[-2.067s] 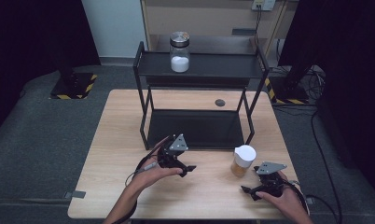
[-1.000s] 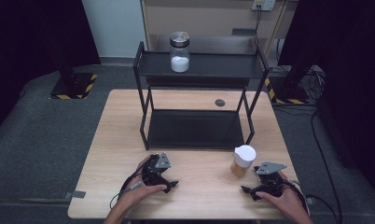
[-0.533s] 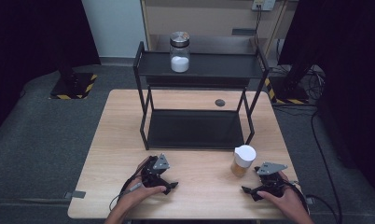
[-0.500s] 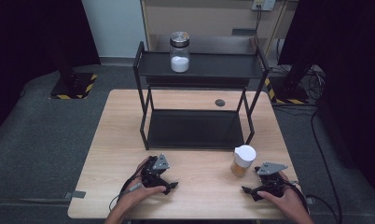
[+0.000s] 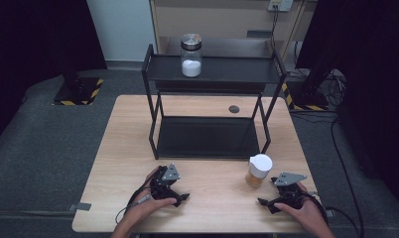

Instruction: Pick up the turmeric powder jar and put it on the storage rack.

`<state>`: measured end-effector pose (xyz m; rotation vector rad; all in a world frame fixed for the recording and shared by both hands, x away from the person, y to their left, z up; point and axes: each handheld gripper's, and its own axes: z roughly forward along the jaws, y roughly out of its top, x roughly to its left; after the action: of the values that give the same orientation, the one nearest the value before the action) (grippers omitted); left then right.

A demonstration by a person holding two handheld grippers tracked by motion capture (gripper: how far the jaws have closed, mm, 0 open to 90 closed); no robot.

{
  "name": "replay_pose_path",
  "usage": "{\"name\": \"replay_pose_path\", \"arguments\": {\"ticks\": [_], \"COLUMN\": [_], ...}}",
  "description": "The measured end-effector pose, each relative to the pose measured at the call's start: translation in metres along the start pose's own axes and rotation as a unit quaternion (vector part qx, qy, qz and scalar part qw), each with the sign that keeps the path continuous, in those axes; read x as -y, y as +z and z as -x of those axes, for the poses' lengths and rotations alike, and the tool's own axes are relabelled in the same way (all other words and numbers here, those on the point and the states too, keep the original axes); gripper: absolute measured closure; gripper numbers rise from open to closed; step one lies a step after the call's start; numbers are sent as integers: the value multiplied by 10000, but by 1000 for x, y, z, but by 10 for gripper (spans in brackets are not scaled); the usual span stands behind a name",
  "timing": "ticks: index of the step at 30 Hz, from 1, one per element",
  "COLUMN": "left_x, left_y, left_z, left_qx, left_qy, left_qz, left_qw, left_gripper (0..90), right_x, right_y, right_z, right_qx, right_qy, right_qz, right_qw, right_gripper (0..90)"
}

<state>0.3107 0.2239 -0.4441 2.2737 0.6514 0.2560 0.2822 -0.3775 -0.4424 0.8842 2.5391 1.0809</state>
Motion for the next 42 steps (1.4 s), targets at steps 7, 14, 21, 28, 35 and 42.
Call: {"name": "replay_pose_path", "arguments": {"ticks": [7,14,21,28,35,42], "left_x": [0,0,0,0,0,0], "left_y": [0,0,0,0,0,0], "left_z": [0,0,0,0,0,0], "left_qx": [1,4,4,1,4,3], "left_qy": [0,-5,-5,2,-6,-5], "left_qz": [-1,0,-1,-2,1,1], "left_qw": [10000,10000,10000,10000,10000,10000], "left_gripper": [0,0,0,0,0,0], "right_x": [0,3,5,4,1,-6], "right_y": [-4,-13,-18,-19,-19,-17], "right_z": [4,6,7,8,8,12], "right_qx": [-18,60,93,109,94,15], "right_qy": [113,164,239,242,249,287], "right_qz": [0,113,286,362,475,628], "right_qw": [9999,9998,9993,9990,9985,9976], "right_gripper": [39,45,47,46,45,48]}}
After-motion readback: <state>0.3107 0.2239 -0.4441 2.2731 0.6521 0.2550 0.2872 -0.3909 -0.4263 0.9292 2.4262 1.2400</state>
